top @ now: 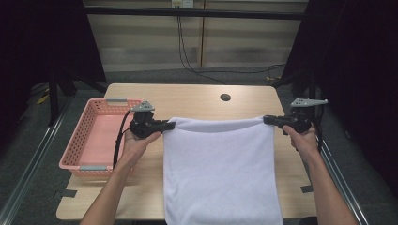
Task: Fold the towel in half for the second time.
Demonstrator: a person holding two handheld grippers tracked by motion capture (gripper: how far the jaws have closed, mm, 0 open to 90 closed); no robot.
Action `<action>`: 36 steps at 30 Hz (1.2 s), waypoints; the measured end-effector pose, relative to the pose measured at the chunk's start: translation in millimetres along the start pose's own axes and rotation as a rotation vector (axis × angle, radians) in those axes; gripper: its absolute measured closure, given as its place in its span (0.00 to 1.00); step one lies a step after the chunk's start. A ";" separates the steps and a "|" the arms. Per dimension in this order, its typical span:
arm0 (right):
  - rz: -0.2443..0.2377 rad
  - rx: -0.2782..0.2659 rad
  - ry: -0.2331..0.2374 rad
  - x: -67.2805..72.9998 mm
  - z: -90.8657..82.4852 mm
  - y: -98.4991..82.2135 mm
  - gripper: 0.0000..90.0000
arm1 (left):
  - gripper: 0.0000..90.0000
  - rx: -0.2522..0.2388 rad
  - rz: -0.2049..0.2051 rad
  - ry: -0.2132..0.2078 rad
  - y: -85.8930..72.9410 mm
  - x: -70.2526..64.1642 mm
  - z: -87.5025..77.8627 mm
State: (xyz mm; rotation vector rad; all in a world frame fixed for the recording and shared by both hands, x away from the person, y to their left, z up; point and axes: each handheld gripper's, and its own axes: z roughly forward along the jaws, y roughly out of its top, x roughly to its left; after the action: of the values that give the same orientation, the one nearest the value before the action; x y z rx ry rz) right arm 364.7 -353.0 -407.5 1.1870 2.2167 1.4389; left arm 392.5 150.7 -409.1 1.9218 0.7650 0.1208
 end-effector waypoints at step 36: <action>-0.032 -0.085 0.029 4.2 -22.4 12.4 0.96 | 0.90 -0.085 0.062 0.013 10.0 -20.0 -15.8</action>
State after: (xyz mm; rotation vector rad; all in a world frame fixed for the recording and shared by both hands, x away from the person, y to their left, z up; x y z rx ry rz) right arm 355.1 -362.2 -385.2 1.1054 2.1595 1.5311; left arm 374.8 149.1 -388.3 1.8661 0.6988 0.2010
